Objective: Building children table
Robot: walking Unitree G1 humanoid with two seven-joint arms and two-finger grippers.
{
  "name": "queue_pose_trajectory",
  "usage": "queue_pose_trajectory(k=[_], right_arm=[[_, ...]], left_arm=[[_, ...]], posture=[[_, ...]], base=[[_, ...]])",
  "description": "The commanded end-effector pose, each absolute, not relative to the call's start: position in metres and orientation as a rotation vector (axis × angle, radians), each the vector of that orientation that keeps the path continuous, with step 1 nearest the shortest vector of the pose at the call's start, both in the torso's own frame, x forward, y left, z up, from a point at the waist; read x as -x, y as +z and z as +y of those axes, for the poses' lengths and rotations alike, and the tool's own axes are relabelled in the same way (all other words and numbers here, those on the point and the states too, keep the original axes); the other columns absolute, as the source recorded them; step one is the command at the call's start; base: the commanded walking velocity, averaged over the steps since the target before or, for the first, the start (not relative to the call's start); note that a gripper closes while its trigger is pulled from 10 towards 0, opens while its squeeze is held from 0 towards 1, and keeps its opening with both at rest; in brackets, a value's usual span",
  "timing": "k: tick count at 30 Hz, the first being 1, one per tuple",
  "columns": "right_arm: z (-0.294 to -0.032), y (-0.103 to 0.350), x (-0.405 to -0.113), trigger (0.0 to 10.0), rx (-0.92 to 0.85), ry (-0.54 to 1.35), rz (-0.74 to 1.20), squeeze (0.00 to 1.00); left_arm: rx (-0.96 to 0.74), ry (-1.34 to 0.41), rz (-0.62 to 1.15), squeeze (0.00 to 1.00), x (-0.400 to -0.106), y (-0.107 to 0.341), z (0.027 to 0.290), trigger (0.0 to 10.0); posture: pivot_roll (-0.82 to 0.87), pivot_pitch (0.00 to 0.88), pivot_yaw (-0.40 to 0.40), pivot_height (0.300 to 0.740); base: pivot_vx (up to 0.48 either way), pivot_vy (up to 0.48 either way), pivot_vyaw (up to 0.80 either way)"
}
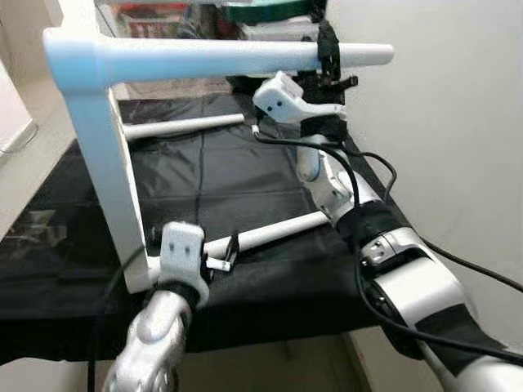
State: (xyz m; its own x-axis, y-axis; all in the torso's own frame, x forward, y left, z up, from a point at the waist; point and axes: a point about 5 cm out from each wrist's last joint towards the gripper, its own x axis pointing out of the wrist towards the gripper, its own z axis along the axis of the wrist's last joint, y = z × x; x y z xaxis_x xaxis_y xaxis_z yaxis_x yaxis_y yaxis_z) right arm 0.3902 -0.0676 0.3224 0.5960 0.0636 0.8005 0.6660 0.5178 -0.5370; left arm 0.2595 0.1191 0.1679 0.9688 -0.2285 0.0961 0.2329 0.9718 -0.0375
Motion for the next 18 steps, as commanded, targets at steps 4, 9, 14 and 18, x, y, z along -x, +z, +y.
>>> queue_pose_trajectory(k=[4,9,14,18], right_arm=[[-0.061,0.303,-0.390,10.0,0.928,-0.343,-0.825,0.00],[-0.066,0.304,-0.392,10.0,0.939,-0.355,-0.812,0.00],[-0.076,0.305,-0.397,10.0,0.948,-0.355,-0.772,0.00],[-0.086,0.304,-0.401,0.0,0.940,-0.371,-0.730,0.00]], left_arm=[[-0.021,-0.094,-0.063,0.00,-0.294,0.157,0.148,10.0],[-0.133,0.125,-0.063,0.00,-0.317,0.163,0.184,10.0],[-0.208,0.345,-0.034,0.00,-0.310,0.162,0.222,10.0],[-0.303,0.471,0.002,0.00,-0.292,0.160,0.256,10.0]], posture=[[0.08,0.080,0.000,0.740],[0.08,0.081,0.006,0.740],[0.07,0.079,0.009,0.740],[0.08,0.075,0.007,0.740]], base=[[0.000,0.000,0.00],[0.000,0.000,0.00],[0.000,0.000,0.00],[0.000,0.000,0.00]])
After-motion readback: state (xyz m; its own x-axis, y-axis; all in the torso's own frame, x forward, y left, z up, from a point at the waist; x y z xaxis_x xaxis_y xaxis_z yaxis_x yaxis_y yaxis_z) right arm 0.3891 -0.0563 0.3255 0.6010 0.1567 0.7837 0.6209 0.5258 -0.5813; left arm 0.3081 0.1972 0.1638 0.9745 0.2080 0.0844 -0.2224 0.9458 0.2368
